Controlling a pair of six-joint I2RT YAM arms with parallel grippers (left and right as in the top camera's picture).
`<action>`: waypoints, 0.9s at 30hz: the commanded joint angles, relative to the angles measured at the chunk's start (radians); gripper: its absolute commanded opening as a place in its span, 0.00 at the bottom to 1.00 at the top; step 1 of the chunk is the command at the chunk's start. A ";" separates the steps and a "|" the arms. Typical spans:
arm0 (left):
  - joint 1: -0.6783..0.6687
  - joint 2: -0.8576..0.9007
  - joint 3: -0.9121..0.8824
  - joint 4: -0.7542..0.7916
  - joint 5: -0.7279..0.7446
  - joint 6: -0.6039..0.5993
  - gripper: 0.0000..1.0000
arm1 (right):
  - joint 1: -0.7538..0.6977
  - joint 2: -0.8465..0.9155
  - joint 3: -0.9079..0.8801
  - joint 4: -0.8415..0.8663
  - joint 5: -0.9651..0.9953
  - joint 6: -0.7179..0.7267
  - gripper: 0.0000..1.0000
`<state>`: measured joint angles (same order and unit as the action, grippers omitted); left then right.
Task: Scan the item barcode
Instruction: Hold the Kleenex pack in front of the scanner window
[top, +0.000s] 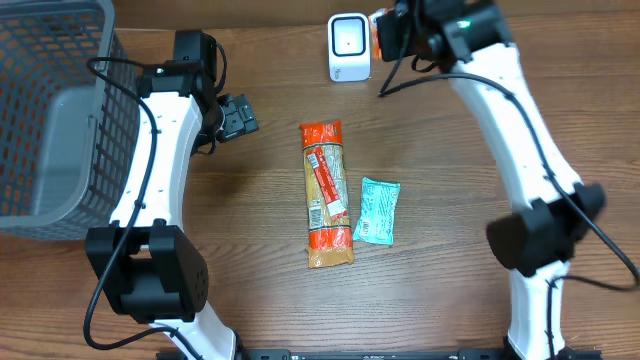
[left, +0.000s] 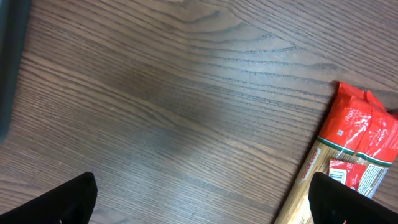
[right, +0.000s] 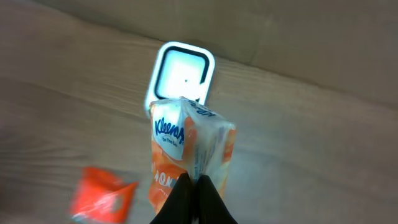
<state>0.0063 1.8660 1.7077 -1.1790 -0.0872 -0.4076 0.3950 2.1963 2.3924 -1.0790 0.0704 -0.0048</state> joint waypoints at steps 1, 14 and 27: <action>-0.007 -0.023 0.016 0.002 -0.001 0.019 1.00 | 0.020 0.085 0.015 0.083 0.064 -0.206 0.04; -0.007 -0.023 0.016 0.002 -0.001 0.019 1.00 | 0.095 0.293 0.015 0.435 0.362 -0.628 0.04; -0.007 -0.023 0.016 0.002 -0.001 0.019 1.00 | 0.139 0.366 -0.003 0.584 0.460 -0.819 0.04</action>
<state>0.0063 1.8660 1.7077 -1.1790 -0.0868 -0.4076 0.5373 2.5225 2.3924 -0.4988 0.5026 -0.7830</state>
